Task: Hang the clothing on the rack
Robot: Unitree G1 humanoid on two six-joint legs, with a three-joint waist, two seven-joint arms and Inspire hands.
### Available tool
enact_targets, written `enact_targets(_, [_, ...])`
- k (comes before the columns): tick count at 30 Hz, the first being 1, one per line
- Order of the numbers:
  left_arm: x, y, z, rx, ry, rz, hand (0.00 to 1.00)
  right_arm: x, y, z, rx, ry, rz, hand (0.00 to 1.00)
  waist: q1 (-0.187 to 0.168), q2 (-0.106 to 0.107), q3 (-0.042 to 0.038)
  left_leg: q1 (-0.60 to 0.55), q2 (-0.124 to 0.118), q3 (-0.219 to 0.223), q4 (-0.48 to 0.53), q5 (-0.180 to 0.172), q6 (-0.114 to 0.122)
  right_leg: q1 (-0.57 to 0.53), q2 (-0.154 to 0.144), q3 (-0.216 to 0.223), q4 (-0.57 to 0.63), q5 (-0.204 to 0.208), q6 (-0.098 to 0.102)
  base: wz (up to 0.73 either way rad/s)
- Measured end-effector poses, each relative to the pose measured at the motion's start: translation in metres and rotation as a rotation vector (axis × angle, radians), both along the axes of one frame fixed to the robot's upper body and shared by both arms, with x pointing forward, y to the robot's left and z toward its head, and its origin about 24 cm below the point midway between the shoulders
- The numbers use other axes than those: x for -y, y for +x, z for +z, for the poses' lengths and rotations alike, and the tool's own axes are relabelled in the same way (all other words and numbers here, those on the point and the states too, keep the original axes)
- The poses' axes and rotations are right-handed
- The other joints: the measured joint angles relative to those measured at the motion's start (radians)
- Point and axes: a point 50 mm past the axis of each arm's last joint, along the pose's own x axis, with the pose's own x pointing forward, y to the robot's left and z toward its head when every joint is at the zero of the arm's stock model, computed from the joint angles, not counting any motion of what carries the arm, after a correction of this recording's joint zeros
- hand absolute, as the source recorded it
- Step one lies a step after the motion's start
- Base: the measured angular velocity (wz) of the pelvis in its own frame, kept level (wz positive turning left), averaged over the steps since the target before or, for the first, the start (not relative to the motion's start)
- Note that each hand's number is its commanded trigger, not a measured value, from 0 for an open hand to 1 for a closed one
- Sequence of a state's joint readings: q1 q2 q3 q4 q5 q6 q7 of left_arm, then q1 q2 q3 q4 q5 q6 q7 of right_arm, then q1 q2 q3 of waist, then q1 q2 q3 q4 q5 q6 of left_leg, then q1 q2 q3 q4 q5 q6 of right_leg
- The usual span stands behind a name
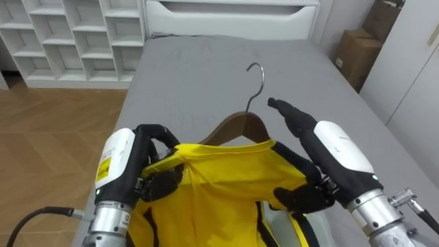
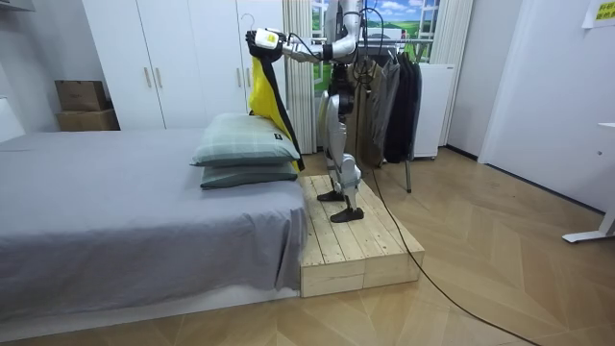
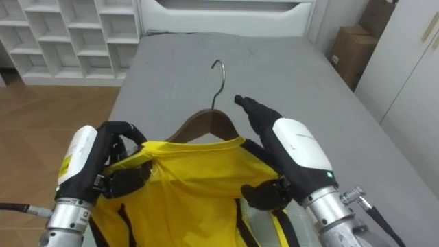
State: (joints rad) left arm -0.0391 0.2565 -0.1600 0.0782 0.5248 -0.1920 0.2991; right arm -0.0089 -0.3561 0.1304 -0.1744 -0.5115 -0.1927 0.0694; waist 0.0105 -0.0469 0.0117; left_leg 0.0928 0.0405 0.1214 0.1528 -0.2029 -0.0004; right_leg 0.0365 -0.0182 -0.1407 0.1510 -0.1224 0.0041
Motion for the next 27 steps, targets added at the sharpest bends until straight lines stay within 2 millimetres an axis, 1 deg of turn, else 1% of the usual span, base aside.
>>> enact_targets(4, [0.004, 0.000, -0.002, -0.020, -0.001, -0.028, 1.00, -0.004, 0.002, -0.002, -0.013, 0.021, 0.019, 0.00, 0.008, -0.002, -0.0015, 0.000, 0.000, -0.001, 0.001, 0.000, 0.000, 0.002, -0.001, -0.001, 0.000, 0.000, 0.000, 0.01])
enact_targets(7, [0.008, -0.001, -0.003, -0.034, 0.000, -0.051, 1.00, 0.002, 0.005, -0.017, -0.094, 0.067, -0.003, 0.00, 0.015, -0.007, -0.0021, 0.003, 0.000, -0.004, 0.001, 0.000, 0.000, 0.010, -0.002, -0.007, -0.001, 0.000, 0.000, 0.03])
enact_targets(10, [0.010, -0.001, -0.003, -0.040, 0.006, -0.063, 1.00, 0.004, 0.005, -0.022, -0.132, 0.061, -0.008, 0.00, 0.016, -0.008, -0.0020, 0.000, -0.001, -0.015, 0.001, 0.000, 0.000, 0.013, -0.002, -0.014, -0.003, 0.000, 0.000, 0.08])
enact_targets(17, [0.009, -0.001, -0.002, -0.032, 0.016, -0.062, 1.00, 0.003, 0.007, -0.021, -0.132, 0.059, 0.000, 0.00, 0.019, -0.008, -0.0022, 0.000, -0.001, -0.015, 0.003, 0.000, 0.000, 0.014, -0.002, -0.015, -0.009, 0.000, 0.000, 0.00])
enact_targets(19, [0.009, -0.001, -0.002, -0.031, 0.024, -0.064, 1.00, 0.003, 0.007, -0.022, -0.147, 0.095, 0.004, 0.00, 0.017, -0.008, -0.0022, 0.002, -0.001, -0.017, 0.004, 0.000, 0.000, 0.016, -0.002, -0.017, -0.009, 0.000, 0.000, 0.00])
enact_targets(27, [0.012, -0.002, -0.003, -0.028, 0.051, -0.079, 1.00, 0.006, 0.009, -0.027, -0.181, 0.149, -0.004, 0.00, 0.012, -0.008, -0.0021, -0.001, -0.002, -0.019, 0.006, 0.000, 0.000, 0.020, -0.004, -0.021, -0.008, 0.000, 0.000, 0.00])
